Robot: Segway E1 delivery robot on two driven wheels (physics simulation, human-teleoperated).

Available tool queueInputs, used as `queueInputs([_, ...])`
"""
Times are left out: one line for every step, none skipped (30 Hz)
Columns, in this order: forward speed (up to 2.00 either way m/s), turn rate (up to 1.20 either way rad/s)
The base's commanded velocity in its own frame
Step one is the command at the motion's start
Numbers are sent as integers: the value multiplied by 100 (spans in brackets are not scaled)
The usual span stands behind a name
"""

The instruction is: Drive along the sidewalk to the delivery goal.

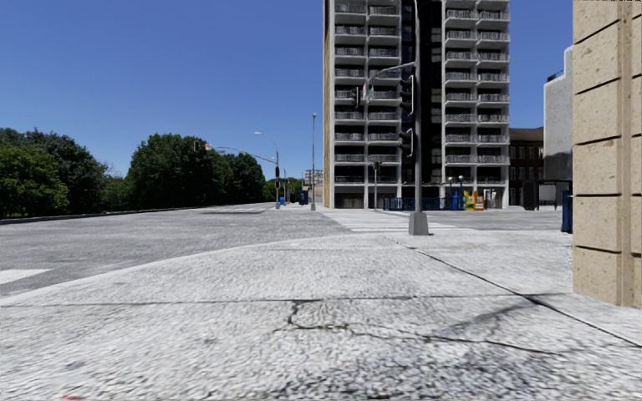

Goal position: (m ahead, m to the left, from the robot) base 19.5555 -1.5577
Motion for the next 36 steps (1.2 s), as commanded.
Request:
queueInputs([200,0])
queueInputs([200,0])
queueInputs([200,0])
queueInputs([200,0])
queueInputs([200,0])
queueInputs([200,0])
queueInputs([200,0])
queueInputs([200,0])
queueInputs([200,0])
queueInputs([200,0])
queueInputs([200,0])
queueInputs([200,0])
queueInputs([200,0])
queueInputs([200,0])
queueInputs([200,0])
queueInputs([200,0])
queueInputs([200,0])
queueInputs([190,0])
queueInputs([190,0])
queueInputs([185,0])
queueInputs([176,0])
queueInputs([143,0])
queueInputs([122,-19])
queueInputs([111,-27])
queueInputs([95,-32])
queueInputs([90,-39])
queueInputs([88,-51])
queueInputs([88,-56])
queueInputs([88,-57])
queueInputs([88,-57])
queueInputs([88,-57])
queueInputs([88,-57])
queueInputs([88,-57])
queueInputs([88,-57])
queueInputs([88,-57])
queueInputs([88,-57])
